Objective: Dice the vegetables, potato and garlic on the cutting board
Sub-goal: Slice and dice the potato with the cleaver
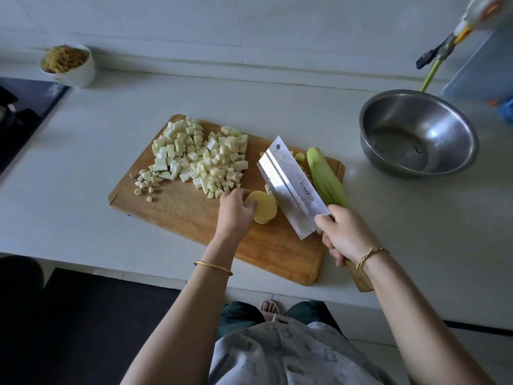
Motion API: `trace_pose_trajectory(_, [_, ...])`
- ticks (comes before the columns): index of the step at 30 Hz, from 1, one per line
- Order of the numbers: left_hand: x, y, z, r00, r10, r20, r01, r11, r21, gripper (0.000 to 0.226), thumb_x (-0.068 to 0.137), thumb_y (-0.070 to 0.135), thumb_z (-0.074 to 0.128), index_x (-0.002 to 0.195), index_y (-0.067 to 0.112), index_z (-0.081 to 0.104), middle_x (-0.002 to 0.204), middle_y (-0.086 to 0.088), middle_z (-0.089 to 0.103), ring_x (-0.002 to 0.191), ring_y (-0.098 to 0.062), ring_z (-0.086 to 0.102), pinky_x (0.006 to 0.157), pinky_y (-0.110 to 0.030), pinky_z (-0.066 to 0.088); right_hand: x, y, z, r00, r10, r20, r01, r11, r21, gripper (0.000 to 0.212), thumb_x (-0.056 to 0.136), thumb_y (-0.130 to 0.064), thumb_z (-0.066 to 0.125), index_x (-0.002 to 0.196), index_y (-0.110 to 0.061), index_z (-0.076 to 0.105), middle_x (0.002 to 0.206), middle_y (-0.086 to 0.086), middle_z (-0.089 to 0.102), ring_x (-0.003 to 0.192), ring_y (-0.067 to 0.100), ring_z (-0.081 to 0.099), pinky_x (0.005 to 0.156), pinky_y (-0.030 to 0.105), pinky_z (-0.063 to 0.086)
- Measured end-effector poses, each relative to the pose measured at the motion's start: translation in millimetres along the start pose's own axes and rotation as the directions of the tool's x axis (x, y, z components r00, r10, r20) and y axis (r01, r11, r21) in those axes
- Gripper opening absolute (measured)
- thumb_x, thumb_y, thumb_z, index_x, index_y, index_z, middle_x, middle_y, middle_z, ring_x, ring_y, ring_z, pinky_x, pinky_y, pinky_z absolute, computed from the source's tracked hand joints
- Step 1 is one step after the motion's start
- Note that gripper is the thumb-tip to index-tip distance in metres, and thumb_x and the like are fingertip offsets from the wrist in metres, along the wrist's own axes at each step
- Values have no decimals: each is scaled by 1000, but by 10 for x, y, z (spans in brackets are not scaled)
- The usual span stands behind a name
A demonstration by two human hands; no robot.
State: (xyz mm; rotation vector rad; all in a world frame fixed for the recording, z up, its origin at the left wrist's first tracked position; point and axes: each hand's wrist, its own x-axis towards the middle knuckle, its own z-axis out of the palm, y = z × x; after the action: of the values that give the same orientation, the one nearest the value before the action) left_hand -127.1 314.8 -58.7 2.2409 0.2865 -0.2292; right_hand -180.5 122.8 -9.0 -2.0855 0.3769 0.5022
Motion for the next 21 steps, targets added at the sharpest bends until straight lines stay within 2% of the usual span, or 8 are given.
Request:
trace_pose_trajectory(4, [-51,1,7,997,77,-9,-72,964,256,39,95,25,54,134,16,52,129,-10,45,123,-31,35,100,-36,33,-49,-10,34,998,-48,-29,47,998,-46,18,92,-15,41,76,-6,43,56,10,42,34,19,34,36,24,35])
trace_pose_trajectory(8, [-174,18,61,995,100,31,-105,945,309,75,79,38,74,137,10,36,134,-10,34,125,-29,30,97,-37,36,-42,25,105,997,-65,-45,59,988,-139,23,92,-19,42,71,-10,38,53,9,44,33,20,39,36,25,39])
trace_pose_trajectory(13, [-215,49,186,987,157,37,-159,902,402,70,78,26,74,131,4,34,136,-14,28,122,-31,30,91,-35,38,-22,34,194,991,-85,-108,60,975,-214,26,92,-23,44,72,-6,41,59,13,48,40,24,43,36,30,42])
trace_pose_trajectory(16, [-201,7,171,978,203,52,-207,895,396,71,80,20,71,138,5,32,136,-14,29,122,-31,29,95,-35,36,-5,1,218,985,-118,-125,78,955,-286,27,92,-24,45,74,-4,42,58,13,46,48,28,44,51,45,50])
trace_pose_trajectory(21, [-192,-49,109,966,236,103,-257,881,396,83,77,15,69,146,11,24,137,-11,27,125,-29,26,98,-35,36,-3,-21,262,986,-126,-112,83,941,-328,29,94,-25,44,70,-9,37,57,9,42,49,27,43,54,43,51])
